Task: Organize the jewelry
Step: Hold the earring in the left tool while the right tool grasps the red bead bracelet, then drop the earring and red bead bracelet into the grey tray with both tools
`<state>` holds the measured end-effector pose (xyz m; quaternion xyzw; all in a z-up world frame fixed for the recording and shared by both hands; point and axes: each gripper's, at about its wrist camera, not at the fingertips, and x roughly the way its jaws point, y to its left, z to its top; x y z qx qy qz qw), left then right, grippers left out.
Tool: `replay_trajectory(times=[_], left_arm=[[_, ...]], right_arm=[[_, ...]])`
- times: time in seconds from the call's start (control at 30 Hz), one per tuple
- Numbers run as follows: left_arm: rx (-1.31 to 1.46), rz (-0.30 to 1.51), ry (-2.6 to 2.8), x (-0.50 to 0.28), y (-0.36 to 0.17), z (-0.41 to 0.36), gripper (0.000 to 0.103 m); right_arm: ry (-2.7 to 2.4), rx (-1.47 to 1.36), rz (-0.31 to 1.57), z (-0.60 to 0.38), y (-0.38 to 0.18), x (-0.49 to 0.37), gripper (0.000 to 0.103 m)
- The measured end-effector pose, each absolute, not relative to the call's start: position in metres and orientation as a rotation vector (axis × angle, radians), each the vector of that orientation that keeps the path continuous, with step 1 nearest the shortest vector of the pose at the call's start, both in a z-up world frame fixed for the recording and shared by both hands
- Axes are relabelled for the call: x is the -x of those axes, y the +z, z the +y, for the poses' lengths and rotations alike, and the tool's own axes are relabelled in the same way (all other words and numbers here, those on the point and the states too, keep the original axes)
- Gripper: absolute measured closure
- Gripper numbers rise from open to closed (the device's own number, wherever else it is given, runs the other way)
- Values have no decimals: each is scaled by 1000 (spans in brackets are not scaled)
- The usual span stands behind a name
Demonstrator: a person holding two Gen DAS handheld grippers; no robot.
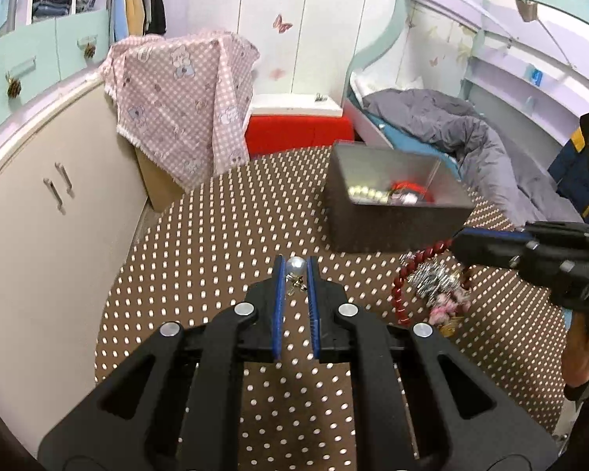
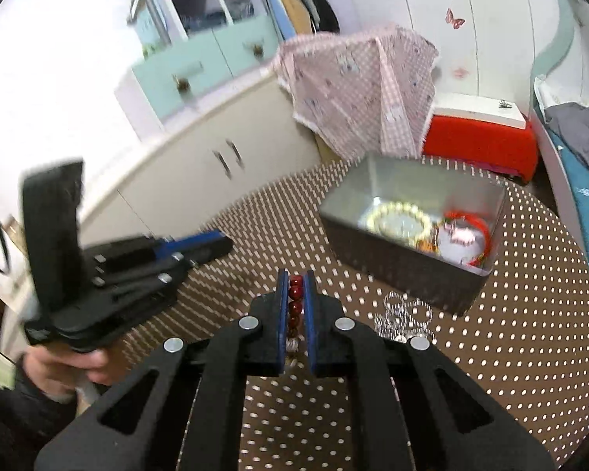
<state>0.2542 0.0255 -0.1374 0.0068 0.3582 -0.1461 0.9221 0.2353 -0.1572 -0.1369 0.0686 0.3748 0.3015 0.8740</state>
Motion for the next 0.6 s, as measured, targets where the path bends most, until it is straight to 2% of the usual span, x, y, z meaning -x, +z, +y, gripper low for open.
replay_trajectory(times=[0.6], left_arm=[[-1, 566, -403, -286, -51, -6, 92]], right_arm=[[561, -158, 559, -200, -34, -257, 97]])
